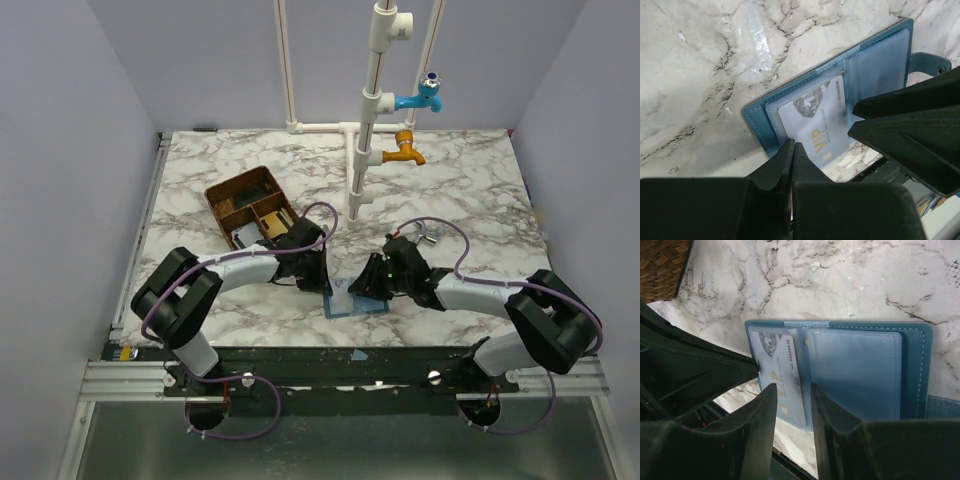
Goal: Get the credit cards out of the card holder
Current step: Remove the credit card from the card holder.
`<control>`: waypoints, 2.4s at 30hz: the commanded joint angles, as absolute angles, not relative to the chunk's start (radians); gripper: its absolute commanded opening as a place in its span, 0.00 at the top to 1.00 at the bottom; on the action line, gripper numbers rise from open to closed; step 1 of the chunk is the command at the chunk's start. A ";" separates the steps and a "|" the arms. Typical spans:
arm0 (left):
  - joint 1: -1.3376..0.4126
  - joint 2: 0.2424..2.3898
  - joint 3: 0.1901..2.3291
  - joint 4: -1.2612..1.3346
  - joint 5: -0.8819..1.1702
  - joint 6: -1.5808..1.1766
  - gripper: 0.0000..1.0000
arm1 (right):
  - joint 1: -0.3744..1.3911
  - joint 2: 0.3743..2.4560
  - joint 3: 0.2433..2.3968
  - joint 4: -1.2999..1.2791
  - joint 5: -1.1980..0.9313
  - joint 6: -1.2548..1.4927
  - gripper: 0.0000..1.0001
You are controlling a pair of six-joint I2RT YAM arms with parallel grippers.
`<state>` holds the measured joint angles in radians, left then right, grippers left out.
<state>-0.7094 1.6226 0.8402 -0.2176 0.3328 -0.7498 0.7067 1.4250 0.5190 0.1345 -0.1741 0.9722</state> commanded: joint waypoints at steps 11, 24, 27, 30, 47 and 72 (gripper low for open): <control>-0.727 1.670 0.861 -0.199 0.343 -0.760 1.00 | 0.703 1.443 0.506 0.156 -0.193 0.984 0.65; -0.729 1.696 0.874 -0.222 0.333 -0.759 1.00 | 0.678 1.446 0.444 0.245 -0.245 1.009 0.72; -0.729 1.701 0.874 -0.226 0.333 -0.758 1.00 | 0.661 1.440 0.419 0.284 -0.273 1.020 0.75; -0.731 1.703 0.876 -0.228 0.334 -0.759 1.00 | 0.650 1.443 0.402 0.328 -0.301 1.032 0.78; -0.750 1.726 0.900 -0.245 0.332 -0.759 1.00 | 0.650 1.486 0.377 0.426 -0.335 1.064 0.85; -0.698 1.741 0.885 -0.328 0.245 -0.759 1.00 | 0.604 1.456 0.331 0.423 -0.317 1.059 0.93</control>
<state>-0.7078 1.7020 0.9085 -0.2436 0.3336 -0.7753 0.6132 1.4620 0.3500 0.4255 -0.3092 1.0657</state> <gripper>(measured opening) 0.009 0.066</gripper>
